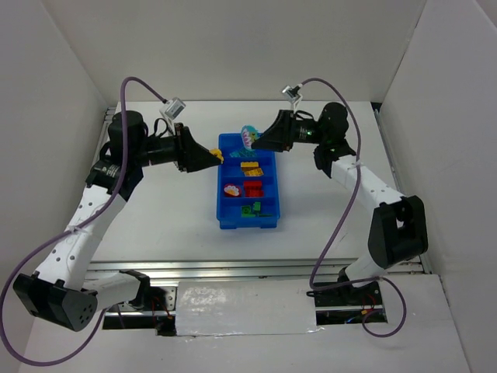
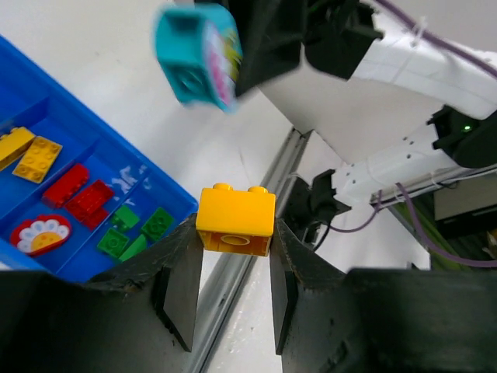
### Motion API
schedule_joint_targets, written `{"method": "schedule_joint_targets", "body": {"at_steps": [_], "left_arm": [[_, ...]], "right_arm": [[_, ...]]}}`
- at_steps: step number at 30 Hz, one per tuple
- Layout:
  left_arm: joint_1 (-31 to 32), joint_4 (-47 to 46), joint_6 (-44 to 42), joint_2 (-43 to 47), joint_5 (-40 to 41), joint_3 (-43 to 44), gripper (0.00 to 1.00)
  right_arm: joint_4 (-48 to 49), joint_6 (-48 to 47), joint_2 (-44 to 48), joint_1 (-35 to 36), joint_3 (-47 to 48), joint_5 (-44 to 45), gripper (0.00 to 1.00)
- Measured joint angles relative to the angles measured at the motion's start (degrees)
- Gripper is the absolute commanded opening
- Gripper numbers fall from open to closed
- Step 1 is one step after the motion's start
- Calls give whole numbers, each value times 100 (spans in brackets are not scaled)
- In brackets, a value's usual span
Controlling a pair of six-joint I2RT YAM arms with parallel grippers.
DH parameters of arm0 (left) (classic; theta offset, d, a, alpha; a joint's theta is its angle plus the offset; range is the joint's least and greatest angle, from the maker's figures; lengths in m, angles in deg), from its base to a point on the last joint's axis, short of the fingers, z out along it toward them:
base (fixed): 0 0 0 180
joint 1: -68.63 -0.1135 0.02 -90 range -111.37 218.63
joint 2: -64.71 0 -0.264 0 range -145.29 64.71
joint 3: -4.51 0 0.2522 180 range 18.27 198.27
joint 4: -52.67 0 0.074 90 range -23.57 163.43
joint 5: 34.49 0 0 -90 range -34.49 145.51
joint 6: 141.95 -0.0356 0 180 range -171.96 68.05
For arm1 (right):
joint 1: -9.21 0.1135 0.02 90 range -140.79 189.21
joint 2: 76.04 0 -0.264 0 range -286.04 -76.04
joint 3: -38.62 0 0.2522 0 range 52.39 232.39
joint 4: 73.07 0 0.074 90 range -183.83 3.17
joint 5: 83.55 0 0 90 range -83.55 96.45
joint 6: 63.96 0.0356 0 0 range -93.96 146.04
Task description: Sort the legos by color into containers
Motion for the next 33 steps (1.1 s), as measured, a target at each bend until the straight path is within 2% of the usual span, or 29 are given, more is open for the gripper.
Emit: {"method": "schedule_joint_targets", "body": {"at_steps": [4, 8, 12, 14, 19, 24, 25, 29, 32, 33], "left_arm": [[-15, 267, -188, 87, 297, 0, 0], [-20, 409, -286, 153, 533, 0, 0], [-22, 586, -369, 199, 715, 0, 0], [-22, 699, -433, 245, 815, 0, 0], [-24, 970, -466, 415, 953, 0, 0], [-24, 1180, -588, 623, 1082, -15, 0], [-24, 1198, -595, 651, 1102, -22, 0], [-24, 1266, -632, 678, 1156, -81, 0], [-24, 1351, -715, 651, 1187, -101, 0], [-24, 1355, -721, 634, 1196, -101, 1]], "right_arm": [[-2481, -1493, -140, -293, 649, 1027, 0], [-4199, -2133, -693, -125, 1604, 2817, 0], [-5453, -2208, -1633, -9, 2369, 4411, 0], [-6006, -2205, -2092, 13, 2459, 5171, 0], [-6686, -2210, -2586, 181, 2780, 5987, 2], [-6743, -2214, -2673, 280, 3230, 6231, 19], [-6745, -2214, -2686, 289, 3309, 6247, 34], [-6778, -2214, -2824, 291, 3580, 6293, 43], [-6802, -2194, -2933, 291, 3606, 6299, 61], [-6817, -2199, -2959, 291, 3606, 6306, 71]]}}
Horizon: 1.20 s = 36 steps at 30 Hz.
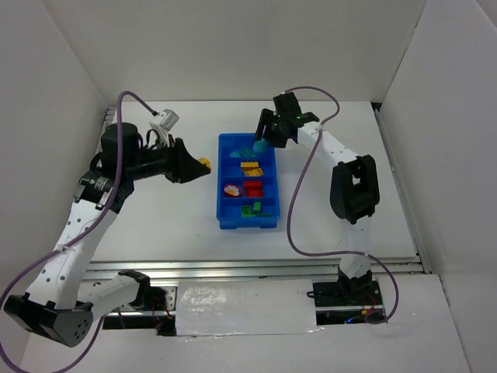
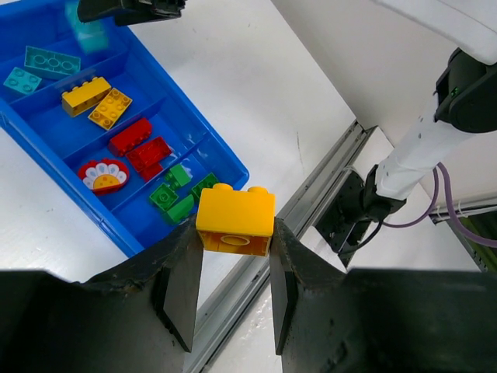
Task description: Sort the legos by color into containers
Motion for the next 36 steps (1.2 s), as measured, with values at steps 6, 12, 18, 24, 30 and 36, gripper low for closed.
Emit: {"method": "schedule_joint_targets", "body": {"at_steps": [6, 12, 18, 24, 30, 36], "left_arm": [[2, 15, -42, -376, 177, 2, 3], [190, 81, -201, -1318, 684, 90, 6], [555, 28, -341, -2640, 1209, 621, 17], [815, -114, -435, -3923, 1582, 1196, 21], [918, -199, -420, -4760, 2002, 1381, 46], [918, -343, -304, -5097, 2188, 1600, 59]], "right_arm": [[-140, -20, -20, 0, 35, 26, 100], [-363, 11, 568, -17, -227, 223, 100], [-391, 105, 2879, -122, -1416, 304, 100], [-424, 107, 4395, -280, -1993, 326, 100], [-658, 107, 4787, -345, -2592, 339, 100], [-850, 120, 4975, -345, -2938, 295, 100]]}}
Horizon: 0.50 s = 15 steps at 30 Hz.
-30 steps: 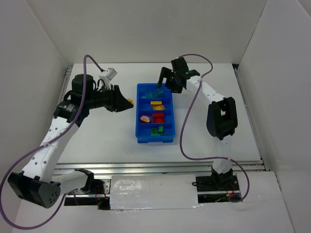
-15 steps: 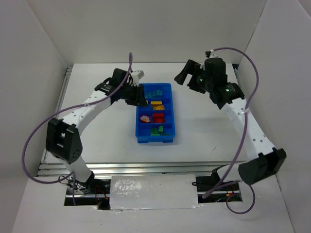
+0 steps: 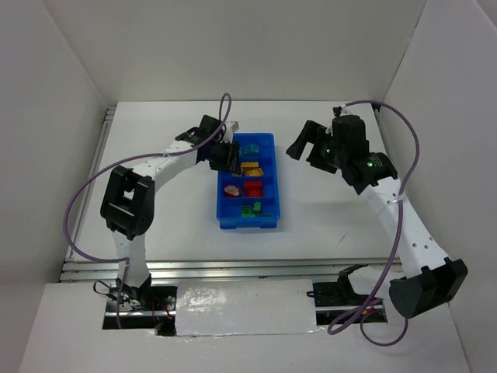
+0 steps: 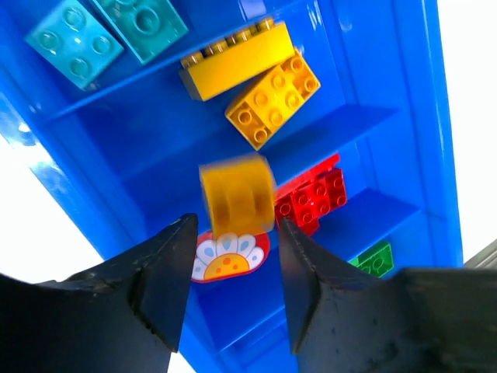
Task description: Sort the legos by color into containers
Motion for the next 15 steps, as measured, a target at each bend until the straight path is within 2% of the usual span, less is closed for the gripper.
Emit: {"method": "schedule_joint_targets", "body": {"at_steps": [6, 11, 14, 15], "left_arm": [[0, -136, 164, -7, 90, 155, 72], [0, -181, 214, 9, 96, 208, 74], [0, -94, 280, 140, 153, 238, 85], [0, 46, 304, 223, 232, 304, 94]], "right_arm": [[-24, 0, 166, 0, -28, -59, 100], [-26, 2, 177, 0, -28, -164, 100], [-48, -37, 177, 0, -22, -221, 100], [-70, -76, 175, 0, -11, -225, 100]]}}
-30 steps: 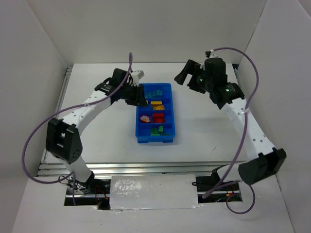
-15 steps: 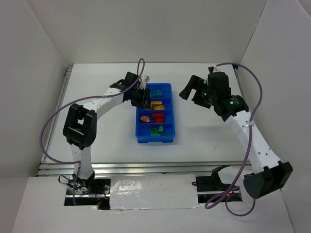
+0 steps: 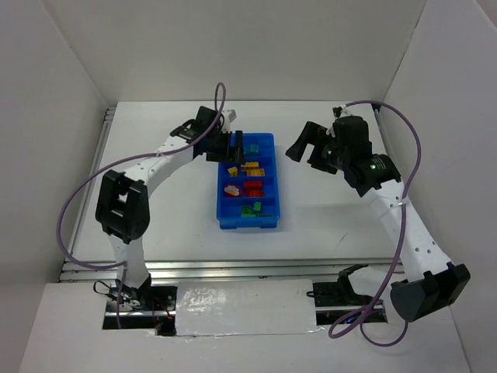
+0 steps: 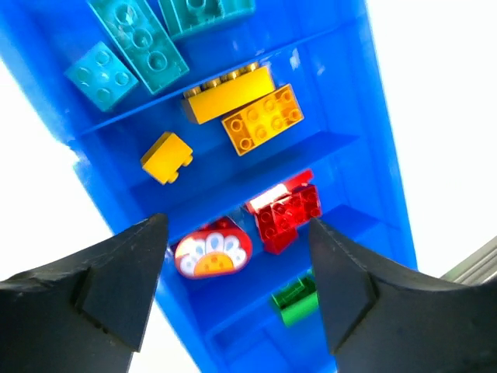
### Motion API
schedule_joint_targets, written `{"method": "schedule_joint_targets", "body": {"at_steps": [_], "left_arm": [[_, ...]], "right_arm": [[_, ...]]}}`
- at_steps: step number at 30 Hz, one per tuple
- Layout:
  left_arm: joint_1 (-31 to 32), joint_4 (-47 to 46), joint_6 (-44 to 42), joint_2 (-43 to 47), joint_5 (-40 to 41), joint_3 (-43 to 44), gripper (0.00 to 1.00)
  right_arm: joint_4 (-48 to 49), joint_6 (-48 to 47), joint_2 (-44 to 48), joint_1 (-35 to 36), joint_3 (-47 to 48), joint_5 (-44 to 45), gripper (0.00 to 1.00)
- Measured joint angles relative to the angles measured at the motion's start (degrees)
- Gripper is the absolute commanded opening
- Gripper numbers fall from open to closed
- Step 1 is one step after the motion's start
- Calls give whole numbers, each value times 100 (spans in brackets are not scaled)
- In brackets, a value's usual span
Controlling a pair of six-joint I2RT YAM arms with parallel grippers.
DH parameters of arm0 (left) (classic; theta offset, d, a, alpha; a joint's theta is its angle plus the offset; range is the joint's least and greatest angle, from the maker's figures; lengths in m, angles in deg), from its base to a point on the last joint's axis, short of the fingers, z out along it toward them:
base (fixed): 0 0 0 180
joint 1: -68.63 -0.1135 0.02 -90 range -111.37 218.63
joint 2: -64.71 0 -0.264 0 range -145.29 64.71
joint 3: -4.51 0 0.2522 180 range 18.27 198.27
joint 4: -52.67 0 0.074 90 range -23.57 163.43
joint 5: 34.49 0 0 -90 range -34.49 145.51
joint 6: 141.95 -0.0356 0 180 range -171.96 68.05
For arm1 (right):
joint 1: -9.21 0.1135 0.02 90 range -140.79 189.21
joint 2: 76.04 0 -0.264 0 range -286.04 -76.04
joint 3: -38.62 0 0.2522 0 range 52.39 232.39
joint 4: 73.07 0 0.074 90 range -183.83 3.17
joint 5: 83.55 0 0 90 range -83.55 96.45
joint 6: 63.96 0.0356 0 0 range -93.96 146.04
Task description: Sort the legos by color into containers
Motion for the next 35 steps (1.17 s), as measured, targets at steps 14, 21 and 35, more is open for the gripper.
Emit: {"method": "schedule_joint_targets", "body": {"at_steps": [14, 21, 35], "left_arm": [[-691, 1746, 341, 2955, 2811, 479, 100], [-1003, 2151, 686, 4256, 4133, -1001, 99], [-1003, 2761, 1392, 5084, 5322, -1742, 100]], "right_arm": [[-1272, -730, 800, 0, 1231, 931, 100], [-1987, -785, 1641, 0, 1434, 1692, 100], [-2793, -758, 2747, 0, 1561, 2634, 100]]}}
